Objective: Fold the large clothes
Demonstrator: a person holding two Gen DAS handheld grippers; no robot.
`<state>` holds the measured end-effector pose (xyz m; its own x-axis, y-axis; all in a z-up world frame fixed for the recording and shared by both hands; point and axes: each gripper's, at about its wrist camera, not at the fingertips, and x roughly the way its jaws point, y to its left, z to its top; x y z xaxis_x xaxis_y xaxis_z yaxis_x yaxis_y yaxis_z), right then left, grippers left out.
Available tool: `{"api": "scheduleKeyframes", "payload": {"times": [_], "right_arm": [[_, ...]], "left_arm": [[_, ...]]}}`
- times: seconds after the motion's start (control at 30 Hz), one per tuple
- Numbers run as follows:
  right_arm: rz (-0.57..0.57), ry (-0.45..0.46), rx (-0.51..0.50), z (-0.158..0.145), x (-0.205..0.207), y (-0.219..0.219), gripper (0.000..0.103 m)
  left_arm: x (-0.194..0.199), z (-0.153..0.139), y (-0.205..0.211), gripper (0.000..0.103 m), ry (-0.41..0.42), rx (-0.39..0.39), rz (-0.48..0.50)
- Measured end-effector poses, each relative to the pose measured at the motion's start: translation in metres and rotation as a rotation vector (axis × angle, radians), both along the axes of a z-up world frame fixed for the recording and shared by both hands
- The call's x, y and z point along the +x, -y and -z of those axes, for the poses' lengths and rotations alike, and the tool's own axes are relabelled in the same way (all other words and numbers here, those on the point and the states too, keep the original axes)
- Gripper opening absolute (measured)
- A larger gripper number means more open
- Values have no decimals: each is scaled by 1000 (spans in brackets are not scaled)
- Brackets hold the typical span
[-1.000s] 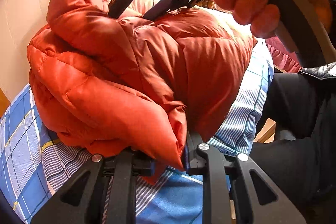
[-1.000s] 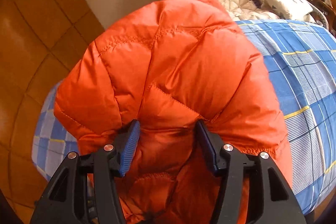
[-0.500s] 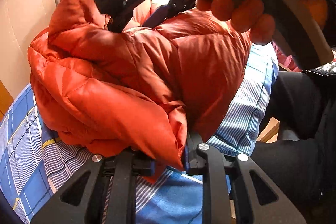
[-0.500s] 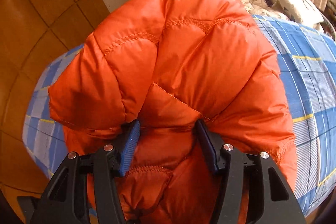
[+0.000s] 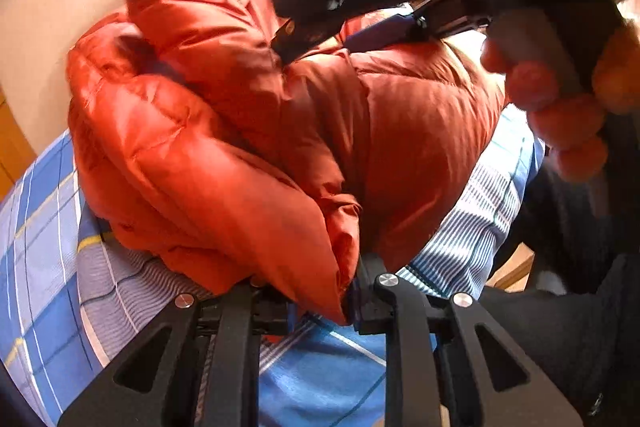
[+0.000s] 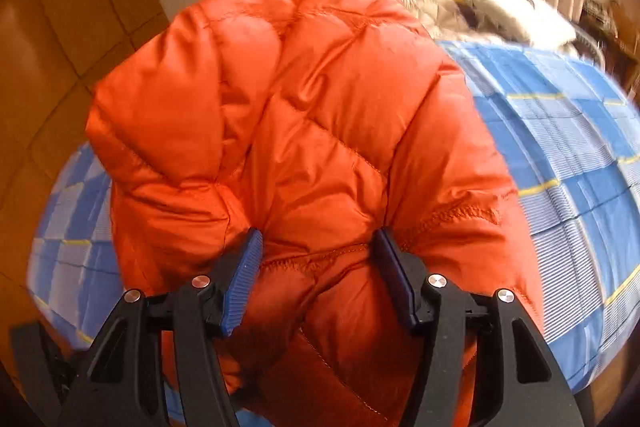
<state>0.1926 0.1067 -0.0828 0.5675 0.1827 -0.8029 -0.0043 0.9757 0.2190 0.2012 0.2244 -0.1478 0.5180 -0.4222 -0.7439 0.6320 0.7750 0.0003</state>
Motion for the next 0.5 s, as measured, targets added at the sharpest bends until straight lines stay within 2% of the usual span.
{"api": "scheduleKeyframes", "payload": {"times": [0.07, 0.1, 0.17, 0.2, 0.3, 0.37, 0.5], "right_arm": [[-37, -30, 8, -5, 4, -1, 58], [-42, -37, 21, -8, 3, 1, 58], [-47, -40, 61, -12, 2, 9, 58], [-55, -39, 60, -13, 4, 12, 58], [-72, -35, 74, -18, 0, 14, 59], [-98, -15, 65, -24, -1, 17, 64], [-126, 21, 47, -35, -7, 27, 64]], "left_arm": [[-3, -2, 2, 19, 6, 10, -20], [-5, -4, 4, 24, 14, 21, -36], [-6, -6, 3, 25, -1, -5, -73], [-9, -6, 4, 29, -3, -14, -100], [-13, -8, 1, 31, -41, -49, -212], [-17, -9, 1, 33, -46, -56, -259], [-21, -9, 2, 34, -78, -99, -388]]}}
